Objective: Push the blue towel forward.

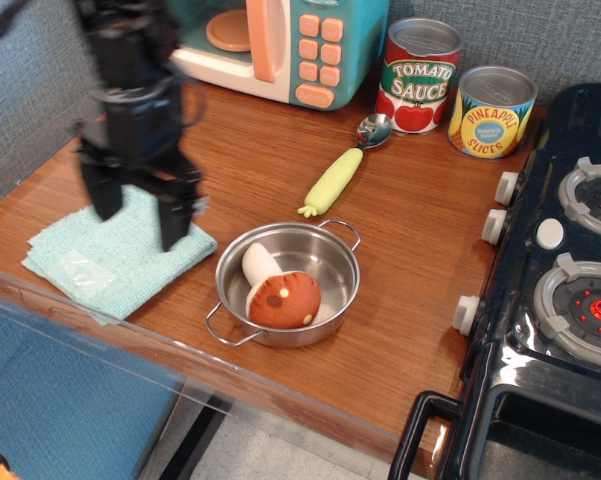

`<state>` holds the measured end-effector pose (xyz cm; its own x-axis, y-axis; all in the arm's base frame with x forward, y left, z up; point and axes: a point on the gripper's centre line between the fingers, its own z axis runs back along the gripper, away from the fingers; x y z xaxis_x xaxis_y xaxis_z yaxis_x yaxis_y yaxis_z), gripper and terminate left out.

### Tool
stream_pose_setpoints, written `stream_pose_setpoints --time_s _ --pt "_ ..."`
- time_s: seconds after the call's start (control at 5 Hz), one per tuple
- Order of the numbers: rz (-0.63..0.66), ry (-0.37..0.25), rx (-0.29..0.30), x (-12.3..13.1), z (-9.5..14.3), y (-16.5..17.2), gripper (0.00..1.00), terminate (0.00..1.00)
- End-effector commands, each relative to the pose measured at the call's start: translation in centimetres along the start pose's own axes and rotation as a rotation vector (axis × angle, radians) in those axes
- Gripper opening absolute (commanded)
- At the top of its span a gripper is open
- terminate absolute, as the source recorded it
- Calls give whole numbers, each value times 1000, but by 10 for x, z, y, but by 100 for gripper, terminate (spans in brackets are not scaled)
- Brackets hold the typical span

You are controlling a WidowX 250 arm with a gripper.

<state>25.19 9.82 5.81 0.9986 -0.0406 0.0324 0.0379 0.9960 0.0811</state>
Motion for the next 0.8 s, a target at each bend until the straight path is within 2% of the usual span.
stream_pose_setpoints --time_s 0.0,0.2,0.6 --pt "21 -85 18 -20 -4 31 100 0" --pt "36 -88 20 -16 -16 33 100 0" --pt "55 -39 22 7 -43 27 100 0"
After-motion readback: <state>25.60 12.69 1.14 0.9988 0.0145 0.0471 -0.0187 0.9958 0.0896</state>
